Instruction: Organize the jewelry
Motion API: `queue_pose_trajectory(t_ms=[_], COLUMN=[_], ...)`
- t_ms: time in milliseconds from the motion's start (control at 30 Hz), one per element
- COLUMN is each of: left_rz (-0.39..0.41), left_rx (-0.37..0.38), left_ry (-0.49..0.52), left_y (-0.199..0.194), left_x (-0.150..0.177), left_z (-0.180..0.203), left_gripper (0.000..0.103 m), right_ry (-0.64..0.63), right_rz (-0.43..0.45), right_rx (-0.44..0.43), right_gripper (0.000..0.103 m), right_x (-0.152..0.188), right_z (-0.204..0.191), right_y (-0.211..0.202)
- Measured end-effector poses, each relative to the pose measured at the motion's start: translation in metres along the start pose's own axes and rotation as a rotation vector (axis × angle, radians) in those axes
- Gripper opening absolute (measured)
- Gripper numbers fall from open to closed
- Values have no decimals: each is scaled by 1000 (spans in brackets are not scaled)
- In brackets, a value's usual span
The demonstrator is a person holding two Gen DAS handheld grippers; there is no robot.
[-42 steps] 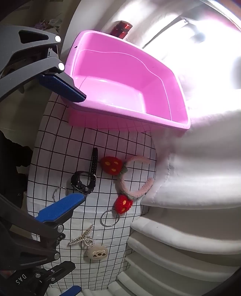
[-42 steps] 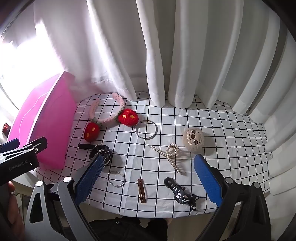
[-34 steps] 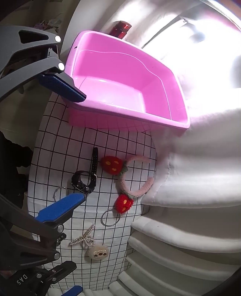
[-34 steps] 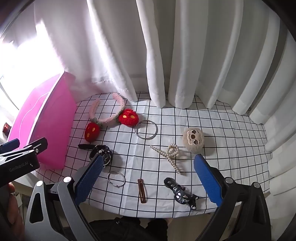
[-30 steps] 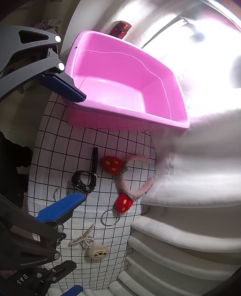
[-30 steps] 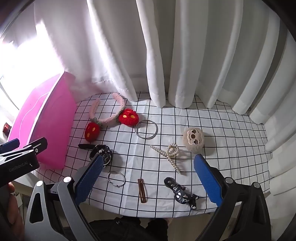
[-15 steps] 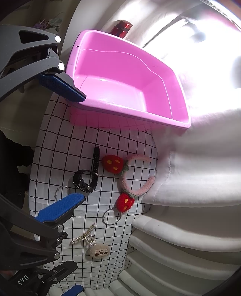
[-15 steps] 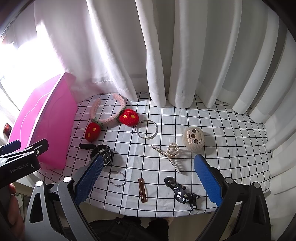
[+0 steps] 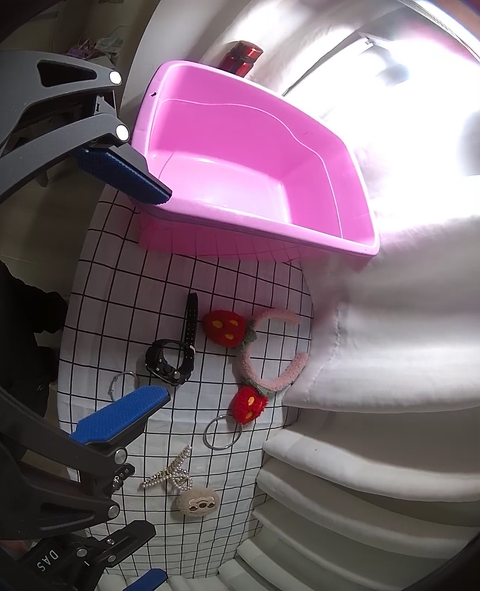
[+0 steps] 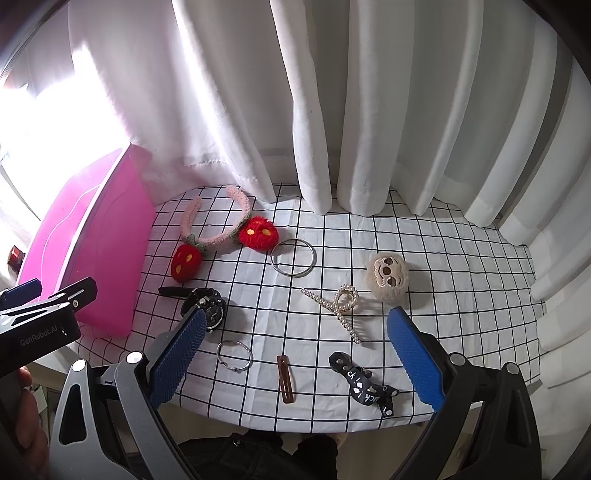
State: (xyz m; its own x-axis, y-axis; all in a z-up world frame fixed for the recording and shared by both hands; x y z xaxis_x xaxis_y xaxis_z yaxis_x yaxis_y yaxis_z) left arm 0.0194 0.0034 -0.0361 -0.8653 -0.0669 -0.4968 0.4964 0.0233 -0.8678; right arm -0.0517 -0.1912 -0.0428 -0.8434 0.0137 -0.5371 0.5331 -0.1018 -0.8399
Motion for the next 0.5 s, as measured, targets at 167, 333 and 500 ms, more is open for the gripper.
queue_pose_trajectory(t_ms=[167,333,500], left_rz=[-1,-2,-4], left_rx=[-1,-2,-3], left_ry=[2,5,8], left_y=[-1,-2,-3], left_x=[2,4,6], left_z=[1,3,6], left_gripper=[97,97,97], right_ry=[3,5,9], right_rz=[-1,-1,-2], right_rx=[-1,-2,-4], right_gripper=[94,94,94], right_x=[-1,0,0], right_z=[-1,0,1], right_y=[0,0,0])
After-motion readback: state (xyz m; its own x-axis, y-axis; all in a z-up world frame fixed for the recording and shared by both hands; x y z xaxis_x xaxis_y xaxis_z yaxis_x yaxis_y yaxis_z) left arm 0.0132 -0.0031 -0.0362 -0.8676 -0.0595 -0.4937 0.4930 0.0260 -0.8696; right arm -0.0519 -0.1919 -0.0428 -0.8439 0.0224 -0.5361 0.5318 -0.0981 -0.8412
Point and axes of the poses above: each gripper's, at about its wrist camera, not at the fingertips, and y roughly the way its jaws point, z to its right, x to its underside, the point moved 4 cm from there along y, roughly the way its jaws point, and after that the axes turned 14 degrees about -y, right-handed, at the moved point
